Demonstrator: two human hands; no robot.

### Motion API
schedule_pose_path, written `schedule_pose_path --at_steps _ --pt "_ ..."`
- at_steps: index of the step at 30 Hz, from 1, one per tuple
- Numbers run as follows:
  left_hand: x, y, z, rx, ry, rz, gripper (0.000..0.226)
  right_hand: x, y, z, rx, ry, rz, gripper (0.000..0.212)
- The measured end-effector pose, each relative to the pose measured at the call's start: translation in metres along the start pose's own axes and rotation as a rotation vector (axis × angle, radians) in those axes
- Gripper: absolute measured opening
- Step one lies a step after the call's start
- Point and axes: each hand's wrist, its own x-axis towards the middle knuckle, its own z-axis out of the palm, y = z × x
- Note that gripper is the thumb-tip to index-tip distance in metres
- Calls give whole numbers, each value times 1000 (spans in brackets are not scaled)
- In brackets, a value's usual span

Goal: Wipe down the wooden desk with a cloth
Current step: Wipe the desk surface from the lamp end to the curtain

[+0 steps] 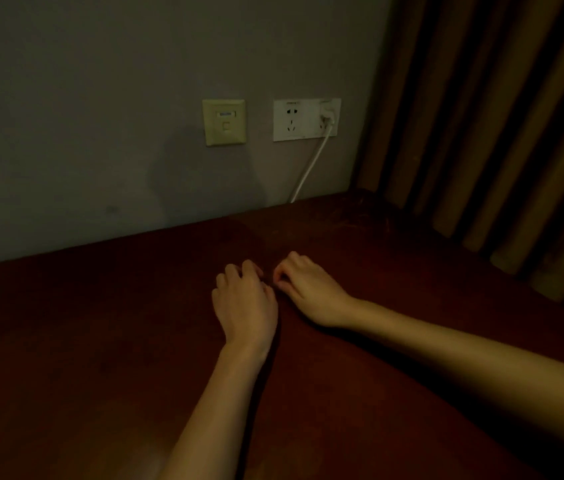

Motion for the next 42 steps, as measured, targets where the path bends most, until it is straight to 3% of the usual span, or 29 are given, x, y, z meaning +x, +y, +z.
schedule_pose_path --at_steps 3,7,11,14,17,20,23,26,31,34,36,38,42 --pt "6 -1 3 -4 38 -26 32 48 9 12 23 9 19 23" --pt "7 -2 5 -10 38 -30 32 96 59 9 7 43 177 24" --pt "7 -3 5 -19 22 -21 22 85 134 -16 -35 125 433 25" --pt "6 -2 5 2 21 -17 21 50 152 -29 -29 155 502 26" --pt "6 0 5 11 26 -18 20 19 126 -29 22 171 410 21" --pt "6 1 5 18 17 -13 20 9 74 -18 75 114 174 15" --pt "6 0 4 45 6 -30 23 29 28 2 62 0 -18 17" --pt "6 -1 5 60 9 -40 28 73 16 13 56 -18 -73 20" --pt "6 -1 5 36 7 -38 32 134 85 10 73 84 189 21" --pt "6 -1 5 30 3 -57 32 126 147 -11 24 190 498 24" --pt "6 0 4 39 12 -71 32 108 160 -19 -4 204 566 24" --pt "5 1 6 50 19 -80 33 92 141 -17 -14 198 453 21" --pt "5 2 7 58 55 -116 32 71 68 2 129 137 -1 12"
